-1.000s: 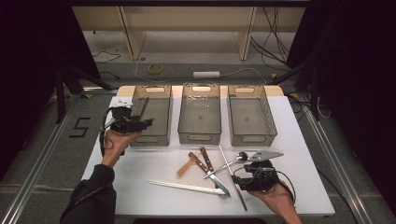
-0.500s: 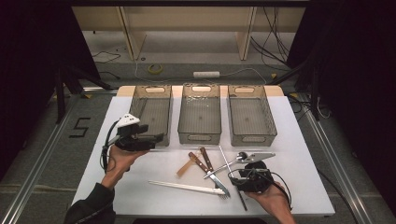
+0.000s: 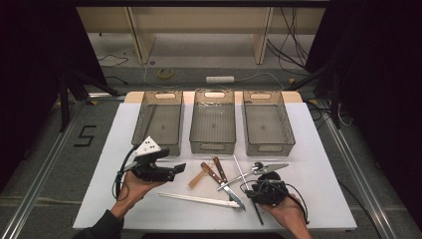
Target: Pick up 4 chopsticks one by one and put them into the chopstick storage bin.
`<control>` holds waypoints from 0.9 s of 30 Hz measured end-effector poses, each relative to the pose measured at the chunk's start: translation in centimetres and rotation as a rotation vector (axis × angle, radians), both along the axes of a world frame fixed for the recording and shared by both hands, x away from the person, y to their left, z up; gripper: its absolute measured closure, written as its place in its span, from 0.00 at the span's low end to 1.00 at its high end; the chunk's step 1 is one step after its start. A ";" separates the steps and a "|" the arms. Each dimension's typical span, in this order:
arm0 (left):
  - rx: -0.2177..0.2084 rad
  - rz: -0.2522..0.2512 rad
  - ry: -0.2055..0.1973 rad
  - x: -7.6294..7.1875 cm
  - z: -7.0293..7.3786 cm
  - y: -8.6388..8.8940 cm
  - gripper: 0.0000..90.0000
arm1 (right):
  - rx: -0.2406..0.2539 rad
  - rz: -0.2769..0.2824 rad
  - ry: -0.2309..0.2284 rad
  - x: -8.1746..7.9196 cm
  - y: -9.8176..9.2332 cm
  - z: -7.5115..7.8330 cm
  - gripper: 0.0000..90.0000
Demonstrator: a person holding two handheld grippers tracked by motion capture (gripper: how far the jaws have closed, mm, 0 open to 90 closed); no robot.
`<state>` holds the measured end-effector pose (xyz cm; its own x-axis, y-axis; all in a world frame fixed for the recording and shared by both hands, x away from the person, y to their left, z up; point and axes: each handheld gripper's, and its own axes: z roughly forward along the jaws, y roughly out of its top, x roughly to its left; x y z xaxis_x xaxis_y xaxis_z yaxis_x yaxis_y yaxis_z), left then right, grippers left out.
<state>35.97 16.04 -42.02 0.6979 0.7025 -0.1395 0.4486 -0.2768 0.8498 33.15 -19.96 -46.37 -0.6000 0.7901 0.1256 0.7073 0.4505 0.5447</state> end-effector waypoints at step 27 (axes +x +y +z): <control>0.058 -0.068 -0.021 -2.3 -0.7 -1.0 0.19 | -0.027 -0.046 0.029 0.9 0.6 -0.9 0.94</control>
<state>33.71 15.00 -42.68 0.7467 0.6598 -0.0849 0.4095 -0.3553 0.8403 34.09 -19.35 -47.25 -0.5597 0.8199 0.1207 0.7427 0.4317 0.5120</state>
